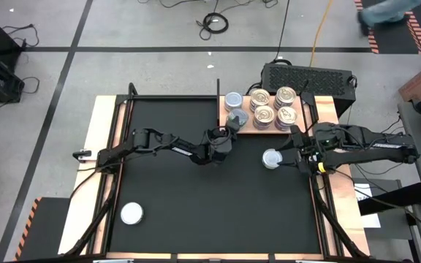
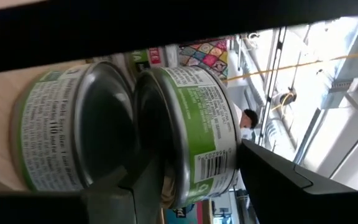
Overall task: Stack canned seafood by type on shelf
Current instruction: Stack the green tuna can on top of the other green tuna can on the shelf
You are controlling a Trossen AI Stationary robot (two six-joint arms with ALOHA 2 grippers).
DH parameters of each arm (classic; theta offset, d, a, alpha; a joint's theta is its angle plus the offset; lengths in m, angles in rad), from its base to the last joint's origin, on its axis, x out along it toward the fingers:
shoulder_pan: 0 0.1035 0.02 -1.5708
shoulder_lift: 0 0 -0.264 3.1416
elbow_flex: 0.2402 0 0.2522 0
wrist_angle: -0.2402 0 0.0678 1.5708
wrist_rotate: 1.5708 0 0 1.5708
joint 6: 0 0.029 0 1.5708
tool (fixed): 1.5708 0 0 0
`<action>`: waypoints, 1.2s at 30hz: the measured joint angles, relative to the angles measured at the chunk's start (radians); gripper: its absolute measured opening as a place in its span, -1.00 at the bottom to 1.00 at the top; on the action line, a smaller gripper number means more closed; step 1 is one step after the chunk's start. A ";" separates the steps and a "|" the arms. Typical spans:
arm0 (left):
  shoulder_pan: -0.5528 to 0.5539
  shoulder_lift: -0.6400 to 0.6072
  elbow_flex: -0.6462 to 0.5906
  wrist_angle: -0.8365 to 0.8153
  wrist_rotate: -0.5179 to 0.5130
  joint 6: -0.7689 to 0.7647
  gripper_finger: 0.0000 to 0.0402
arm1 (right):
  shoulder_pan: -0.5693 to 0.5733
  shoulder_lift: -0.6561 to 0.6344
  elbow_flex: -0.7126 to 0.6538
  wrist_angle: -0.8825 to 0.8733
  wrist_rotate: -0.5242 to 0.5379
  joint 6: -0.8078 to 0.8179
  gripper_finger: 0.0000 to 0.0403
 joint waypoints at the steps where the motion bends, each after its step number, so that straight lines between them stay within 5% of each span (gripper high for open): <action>1: 0.000 -0.002 0.000 0.003 0.000 0.015 0.00 | 0.000 0.000 0.000 0.003 0.005 0.001 0.28; 13: -0.001 -0.002 0.000 0.002 0.000 0.024 0.00 | -0.039 0.169 0.000 0.103 0.146 -0.067 0.15; 23: -0.005 -0.002 0.000 0.002 0.000 0.024 0.00 | -0.250 0.476 0.000 0.251 0.109 -0.325 -0.93; 36: -0.010 -0.002 0.000 0.001 0.007 0.016 0.00 | -0.397 0.635 0.000 0.507 -0.023 -0.410 -1.00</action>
